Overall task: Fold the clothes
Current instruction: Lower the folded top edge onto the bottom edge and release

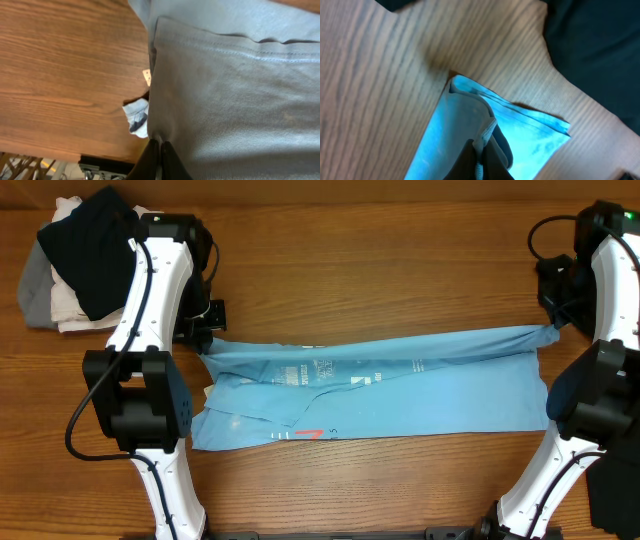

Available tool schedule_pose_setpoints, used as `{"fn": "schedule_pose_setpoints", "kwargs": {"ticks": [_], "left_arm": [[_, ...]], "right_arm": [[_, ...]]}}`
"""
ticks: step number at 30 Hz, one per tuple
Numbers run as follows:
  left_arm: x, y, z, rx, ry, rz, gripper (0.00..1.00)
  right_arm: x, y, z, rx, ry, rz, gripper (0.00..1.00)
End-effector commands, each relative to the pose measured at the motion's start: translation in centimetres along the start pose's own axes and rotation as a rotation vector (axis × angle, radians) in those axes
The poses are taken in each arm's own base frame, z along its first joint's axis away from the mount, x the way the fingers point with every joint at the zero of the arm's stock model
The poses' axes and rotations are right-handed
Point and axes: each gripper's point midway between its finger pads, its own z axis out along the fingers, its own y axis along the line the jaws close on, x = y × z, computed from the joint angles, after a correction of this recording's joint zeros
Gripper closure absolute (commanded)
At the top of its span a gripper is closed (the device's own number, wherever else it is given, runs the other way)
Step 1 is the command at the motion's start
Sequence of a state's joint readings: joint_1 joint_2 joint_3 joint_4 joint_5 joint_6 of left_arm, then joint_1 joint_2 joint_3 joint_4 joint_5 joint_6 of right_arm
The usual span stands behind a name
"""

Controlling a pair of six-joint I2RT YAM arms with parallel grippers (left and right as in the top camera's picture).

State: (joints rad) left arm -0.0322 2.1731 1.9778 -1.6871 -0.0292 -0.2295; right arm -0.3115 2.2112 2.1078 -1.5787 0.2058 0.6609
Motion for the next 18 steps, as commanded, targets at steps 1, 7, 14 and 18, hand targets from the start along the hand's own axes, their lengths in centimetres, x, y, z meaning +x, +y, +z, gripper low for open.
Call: {"fn": "schedule_pose_setpoints", "kwargs": {"ticks": [1, 7, 14, 18], "left_arm": [[1.0, 0.2, 0.9, 0.0, 0.047, 0.025, 0.96], [2.1, 0.2, 3.5, -0.04, 0.113, 0.041, 0.95], [3.0, 0.2, 6.7, -0.052, 0.166, 0.046, 0.96], [3.4, 0.3, 7.4, -0.058, 0.185, 0.048, 0.96]], "right_arm": [[-0.9, -0.9, -2.2, -0.027, -0.053, 0.039, 0.96], [-1.3, -2.3, -2.1, 0.028, -0.071, 0.078, 0.96], [-1.2, -3.3, -2.1, 0.079, -0.071, 0.078, 0.96], [-0.9, -4.6, -2.2, 0.134, -0.07, 0.101, 0.96]]}}
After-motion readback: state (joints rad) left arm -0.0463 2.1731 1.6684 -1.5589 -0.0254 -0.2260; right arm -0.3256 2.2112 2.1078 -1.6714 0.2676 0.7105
